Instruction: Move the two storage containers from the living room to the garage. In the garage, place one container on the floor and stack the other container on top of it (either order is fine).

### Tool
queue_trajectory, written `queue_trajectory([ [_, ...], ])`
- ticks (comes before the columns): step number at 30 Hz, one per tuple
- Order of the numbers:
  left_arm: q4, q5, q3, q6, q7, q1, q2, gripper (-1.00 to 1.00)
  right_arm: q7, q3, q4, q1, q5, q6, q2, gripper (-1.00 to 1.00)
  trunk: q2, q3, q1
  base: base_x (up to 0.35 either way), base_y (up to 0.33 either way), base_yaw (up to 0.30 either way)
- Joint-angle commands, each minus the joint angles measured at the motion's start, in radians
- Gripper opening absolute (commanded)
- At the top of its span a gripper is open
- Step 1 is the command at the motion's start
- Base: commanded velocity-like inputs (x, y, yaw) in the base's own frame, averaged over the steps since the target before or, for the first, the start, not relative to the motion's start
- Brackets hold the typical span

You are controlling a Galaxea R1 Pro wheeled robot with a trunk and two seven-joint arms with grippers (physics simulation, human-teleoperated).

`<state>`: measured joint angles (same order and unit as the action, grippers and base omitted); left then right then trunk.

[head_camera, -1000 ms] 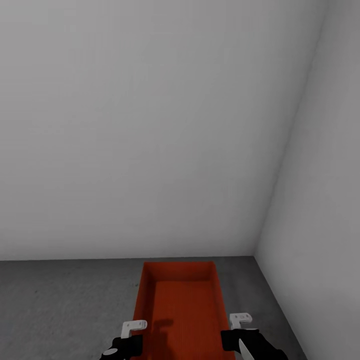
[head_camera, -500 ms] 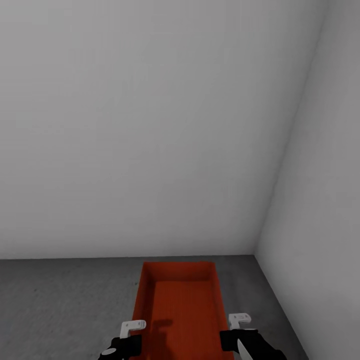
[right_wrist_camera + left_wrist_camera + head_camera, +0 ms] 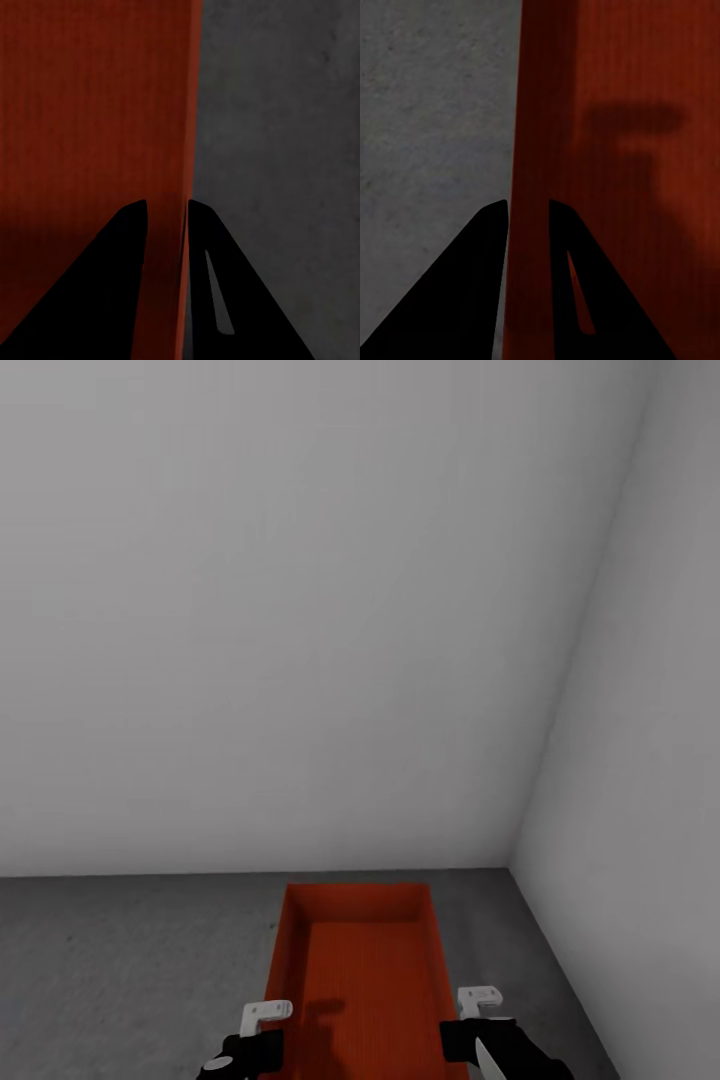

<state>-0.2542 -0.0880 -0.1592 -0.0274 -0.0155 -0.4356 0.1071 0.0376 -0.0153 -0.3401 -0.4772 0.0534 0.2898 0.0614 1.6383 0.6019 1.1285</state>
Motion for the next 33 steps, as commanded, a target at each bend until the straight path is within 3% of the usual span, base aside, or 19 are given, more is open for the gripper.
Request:
queue_trajectory([
  [1,0.002,-0.006,0.004,-0.003,0.042,-0.002,-0.018,-1.00,0.041,0.031,-0.002,0.000,-0.001,0.006,-0.015,-1.00,0.008,0.004,0.004,0.000,0.000,0.000],
  [33,0.001,-0.006,0.004,-0.002,0.042,-0.002,-0.018,-1.00,0.041,0.031,-0.002,0.000,-0.001,0.005,-0.015,-1.00,0.232,0.104,0.127,0.000,0.000,0.000],
])
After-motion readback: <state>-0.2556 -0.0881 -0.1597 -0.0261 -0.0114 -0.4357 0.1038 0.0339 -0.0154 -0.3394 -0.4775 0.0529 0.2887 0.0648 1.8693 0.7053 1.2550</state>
